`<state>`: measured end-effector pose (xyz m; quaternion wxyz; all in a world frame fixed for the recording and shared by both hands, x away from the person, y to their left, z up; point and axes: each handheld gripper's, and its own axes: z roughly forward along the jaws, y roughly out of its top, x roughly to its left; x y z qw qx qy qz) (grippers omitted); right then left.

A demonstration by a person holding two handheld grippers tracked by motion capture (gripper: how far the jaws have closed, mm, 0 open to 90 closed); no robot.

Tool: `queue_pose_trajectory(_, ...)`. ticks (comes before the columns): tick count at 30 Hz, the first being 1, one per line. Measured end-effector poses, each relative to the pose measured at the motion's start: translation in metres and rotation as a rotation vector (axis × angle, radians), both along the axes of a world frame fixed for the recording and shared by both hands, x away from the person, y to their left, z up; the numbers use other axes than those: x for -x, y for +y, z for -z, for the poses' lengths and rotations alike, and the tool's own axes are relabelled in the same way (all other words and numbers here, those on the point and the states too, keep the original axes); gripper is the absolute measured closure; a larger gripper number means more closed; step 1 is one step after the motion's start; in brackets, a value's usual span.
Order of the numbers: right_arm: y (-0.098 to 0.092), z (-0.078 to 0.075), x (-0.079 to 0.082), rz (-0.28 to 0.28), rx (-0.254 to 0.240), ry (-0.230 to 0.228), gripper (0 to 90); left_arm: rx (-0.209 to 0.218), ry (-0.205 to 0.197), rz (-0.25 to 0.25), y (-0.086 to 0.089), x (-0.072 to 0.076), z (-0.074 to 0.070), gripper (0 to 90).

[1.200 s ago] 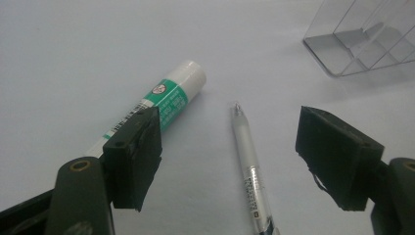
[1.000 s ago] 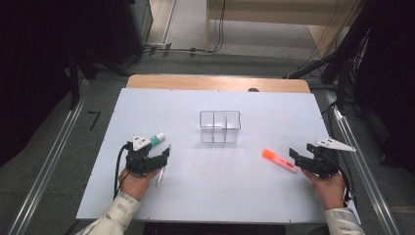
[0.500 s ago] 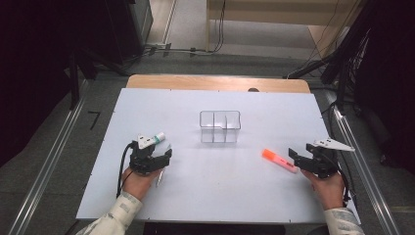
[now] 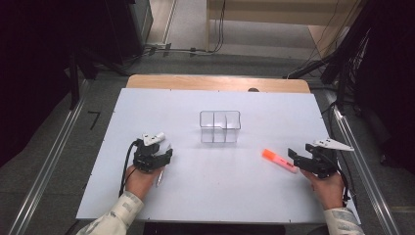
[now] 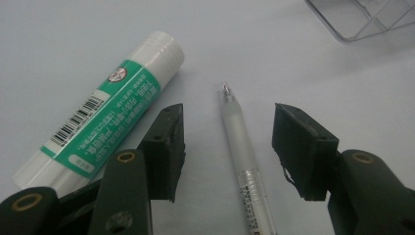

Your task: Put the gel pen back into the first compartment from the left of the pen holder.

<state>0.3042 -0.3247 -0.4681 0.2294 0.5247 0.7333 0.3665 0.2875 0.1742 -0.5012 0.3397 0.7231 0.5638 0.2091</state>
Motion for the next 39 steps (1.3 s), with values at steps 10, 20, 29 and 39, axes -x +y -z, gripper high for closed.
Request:
queue_pose_trajectory(10, 0.0008, 0.0003, -0.0003, -0.003, 0.001, 0.001, 25.4, -0.005, 0.007, 0.003, -0.0016, -0.0030, 0.0031, 51.2)
queue_pose_trajectory(20, 0.0013, 0.0005, -0.0003, -0.005, 0.002, 0.006, 25.4, -0.016, 0.018, 0.006, -0.0024, -0.0041, 0.0038, 57.4)
queue_pose_trajectory(29, 0.0014, 0.0007, -0.0005, -0.006, 0.003, 0.009, 25.4, -0.020, 0.026, 0.010, -0.0045, -0.0043, 0.0044, 64.2)
queue_pose_trajectory(39, 0.0016, 0.0009, -0.0008, -0.005, 0.005, 0.010, 25.4, -0.044, 0.024, 0.018, -0.0078, -0.0036, 0.0047, 70.9)
